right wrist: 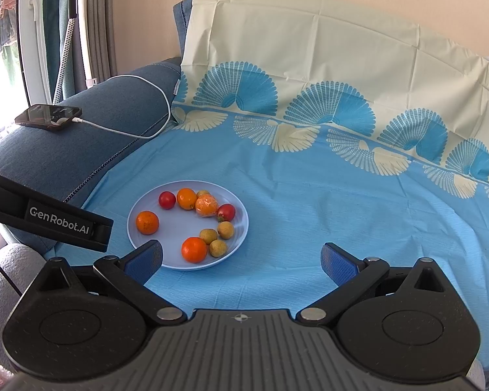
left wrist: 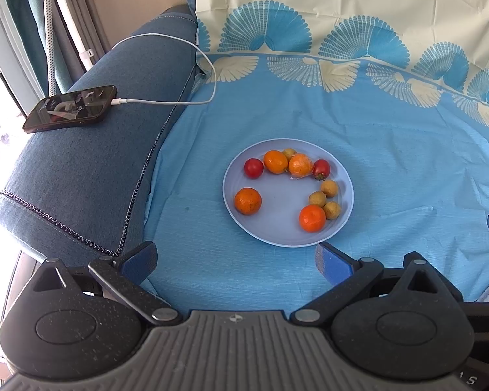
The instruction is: Organize fruits
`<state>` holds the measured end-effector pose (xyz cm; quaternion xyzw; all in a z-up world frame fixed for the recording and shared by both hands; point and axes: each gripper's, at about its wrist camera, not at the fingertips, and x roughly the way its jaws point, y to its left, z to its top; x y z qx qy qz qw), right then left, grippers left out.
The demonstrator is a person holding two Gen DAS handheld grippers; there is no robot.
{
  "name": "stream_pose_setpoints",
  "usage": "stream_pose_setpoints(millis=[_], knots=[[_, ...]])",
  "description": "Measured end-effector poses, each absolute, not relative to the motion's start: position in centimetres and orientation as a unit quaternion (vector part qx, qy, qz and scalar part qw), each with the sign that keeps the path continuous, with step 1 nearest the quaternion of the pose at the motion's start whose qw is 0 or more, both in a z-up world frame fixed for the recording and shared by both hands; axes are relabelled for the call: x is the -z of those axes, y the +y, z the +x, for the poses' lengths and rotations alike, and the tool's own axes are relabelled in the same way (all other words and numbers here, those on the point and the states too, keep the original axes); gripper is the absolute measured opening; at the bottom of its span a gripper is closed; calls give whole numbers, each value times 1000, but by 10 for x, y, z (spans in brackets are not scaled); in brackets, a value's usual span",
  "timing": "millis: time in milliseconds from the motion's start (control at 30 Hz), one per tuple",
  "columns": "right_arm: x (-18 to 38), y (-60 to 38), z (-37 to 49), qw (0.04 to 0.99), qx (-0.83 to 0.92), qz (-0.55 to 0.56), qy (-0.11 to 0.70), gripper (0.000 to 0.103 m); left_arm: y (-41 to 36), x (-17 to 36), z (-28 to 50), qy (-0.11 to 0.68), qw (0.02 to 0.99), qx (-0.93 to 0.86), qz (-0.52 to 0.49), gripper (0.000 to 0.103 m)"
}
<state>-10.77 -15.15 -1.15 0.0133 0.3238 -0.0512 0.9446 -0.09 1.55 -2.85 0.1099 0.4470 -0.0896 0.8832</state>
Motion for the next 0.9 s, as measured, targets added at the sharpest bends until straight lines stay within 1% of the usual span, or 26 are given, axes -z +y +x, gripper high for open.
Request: stream_pose_setpoints(millis=[900], knots=[[13, -151, -108, 945, 50, 14, 324, 102, 16, 31, -1, 447, 883, 80, 115, 103]])
